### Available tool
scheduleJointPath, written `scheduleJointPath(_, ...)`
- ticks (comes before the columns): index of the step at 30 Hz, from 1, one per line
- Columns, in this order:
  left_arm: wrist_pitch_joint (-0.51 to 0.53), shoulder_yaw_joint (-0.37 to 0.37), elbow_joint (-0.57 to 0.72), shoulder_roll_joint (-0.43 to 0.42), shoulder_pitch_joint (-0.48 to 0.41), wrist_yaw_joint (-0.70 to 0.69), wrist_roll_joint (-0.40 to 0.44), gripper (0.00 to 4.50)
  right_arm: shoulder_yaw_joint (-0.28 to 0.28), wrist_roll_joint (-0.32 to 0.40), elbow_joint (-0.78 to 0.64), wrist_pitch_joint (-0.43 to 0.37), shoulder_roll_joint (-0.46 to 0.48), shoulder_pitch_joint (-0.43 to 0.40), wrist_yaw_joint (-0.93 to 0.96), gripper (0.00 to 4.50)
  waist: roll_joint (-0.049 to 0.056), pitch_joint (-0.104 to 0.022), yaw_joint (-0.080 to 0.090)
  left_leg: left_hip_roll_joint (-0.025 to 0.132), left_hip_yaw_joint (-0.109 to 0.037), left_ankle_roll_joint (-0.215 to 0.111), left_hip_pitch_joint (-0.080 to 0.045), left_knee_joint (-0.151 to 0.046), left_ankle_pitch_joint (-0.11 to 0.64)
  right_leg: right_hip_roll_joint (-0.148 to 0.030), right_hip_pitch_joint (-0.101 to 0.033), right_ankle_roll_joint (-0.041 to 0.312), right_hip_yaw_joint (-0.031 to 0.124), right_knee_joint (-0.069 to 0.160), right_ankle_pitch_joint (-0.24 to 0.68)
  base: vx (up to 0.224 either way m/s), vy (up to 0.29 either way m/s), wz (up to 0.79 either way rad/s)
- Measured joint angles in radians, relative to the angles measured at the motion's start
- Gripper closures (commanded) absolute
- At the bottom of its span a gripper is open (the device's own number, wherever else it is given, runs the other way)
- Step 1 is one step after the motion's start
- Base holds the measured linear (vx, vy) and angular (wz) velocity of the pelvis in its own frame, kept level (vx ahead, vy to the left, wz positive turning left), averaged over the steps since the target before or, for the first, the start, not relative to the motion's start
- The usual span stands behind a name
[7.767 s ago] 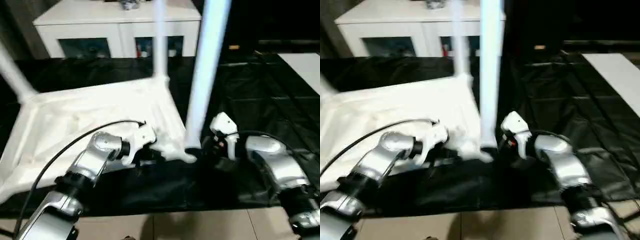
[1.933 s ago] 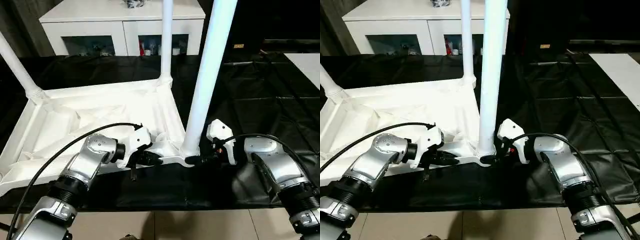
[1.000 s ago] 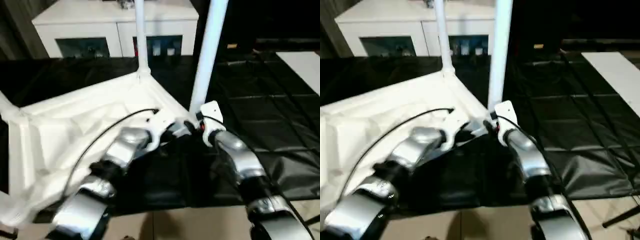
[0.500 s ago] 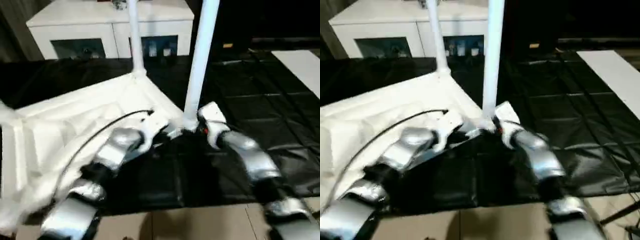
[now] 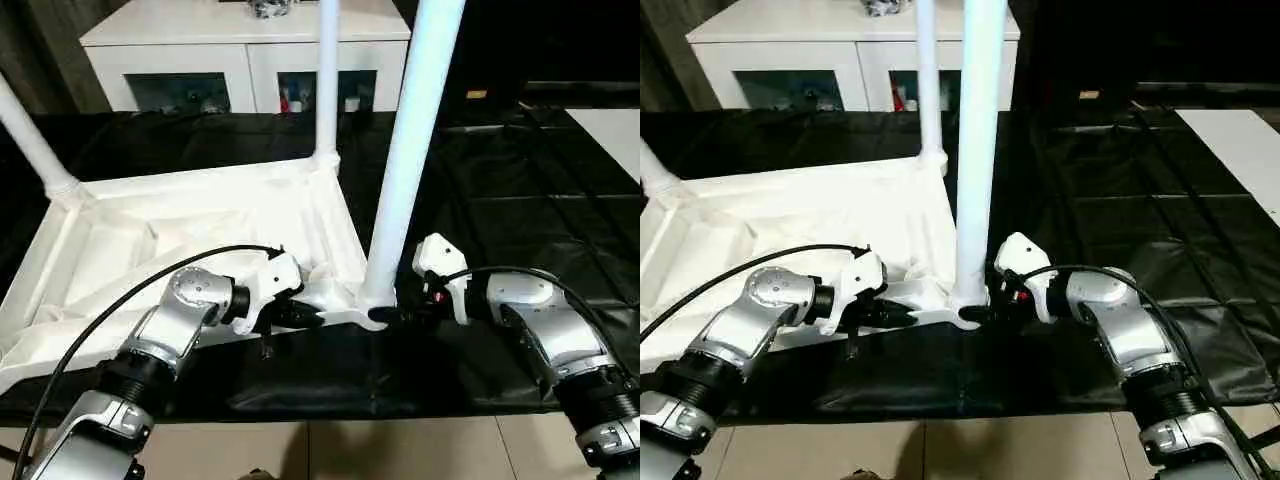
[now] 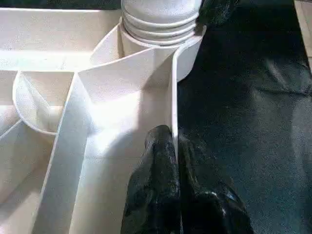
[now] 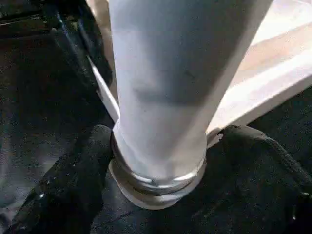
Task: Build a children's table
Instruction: Rotate leg to tighten
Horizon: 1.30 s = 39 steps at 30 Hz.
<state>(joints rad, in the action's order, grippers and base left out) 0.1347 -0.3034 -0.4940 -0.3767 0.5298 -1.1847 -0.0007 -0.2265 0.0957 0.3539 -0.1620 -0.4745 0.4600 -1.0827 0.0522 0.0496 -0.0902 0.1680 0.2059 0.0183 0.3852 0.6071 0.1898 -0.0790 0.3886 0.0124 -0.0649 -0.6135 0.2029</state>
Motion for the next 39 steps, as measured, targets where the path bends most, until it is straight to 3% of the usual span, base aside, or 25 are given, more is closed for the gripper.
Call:
scheduleJointPath(11, 0.016, 0.0, 0.017, -0.005, -0.008, -0.006, -0.005, 4.5, -0.012, 0.017, -0.002, -0.001, -0.009, 0.0, -0.039, 1.66, 0.0, 0.0, 0.0, 0.0, 0.0, 0.0, 0.0, 0.0, 0.0, 0.0, 0.0, 0.0, 0.0, 0.0, 0.0, 0.0, 0.0, 0.0)
scheduleJointPath(23, 0.017, 0.002, 0.016, -0.003, -0.008, 0.011, -0.002, 4.5, -0.01, 0.01, 0.009, -0.001, 0.021, 0.0, 0.007, 1.88, -0.001, 0.0, 0.004, 0.0, 0.0, 0.0, 0.0, 0.0, 0.0, 0.0, 0.0, 0.0, 0.0, -0.001, 0.0, 0.0, 0.0, 0.0)
scheduleJointPath(27, 0.017, 0.012, -0.041, 0.042, 0.028, 0.112, 0.031, 4.5, 0.021, -0.03, 0.06, -0.003, 0.093, 0.009, 0.176, 1.9, -0.004, 0.0, 0.016, 0.0, 0.0, 0.001, -0.002, 0.002, 0.0, 0.0, -0.001, 0.002, 0.0, -0.002, -0.001, 0.0, 0.0, 0.0)
scheduleJointPath(31, 0.056, 0.026, -0.146, 0.142, 0.104, 0.294, 0.067, 4.5, 0.071, -0.077, 0.105, -0.058, 0.211, 0.028, 0.467, 1.91, -0.005, -0.001, 0.035, -0.001, 0.0, 0.001, -0.003, 0.003, -0.001, 0.0, -0.003, 0.002, 0.002, 0.001, -0.002, 0.0, 0.0, 0.0)
scheduleJointPath(39, 0.106, 0.038, -0.296, 0.295, 0.215, 0.541, 0.092, 4.5, 0.141, -0.131, 0.199, -0.132, 0.346, 0.113, 0.834, 1.91, -0.001, -0.002, 0.038, -0.004, 0.0, 0.001, -0.003, 0.001, 0.0, -0.002, -0.004, 0.002, 0.003, 0.003, -0.003, 0.0, 0.0, 0.0)
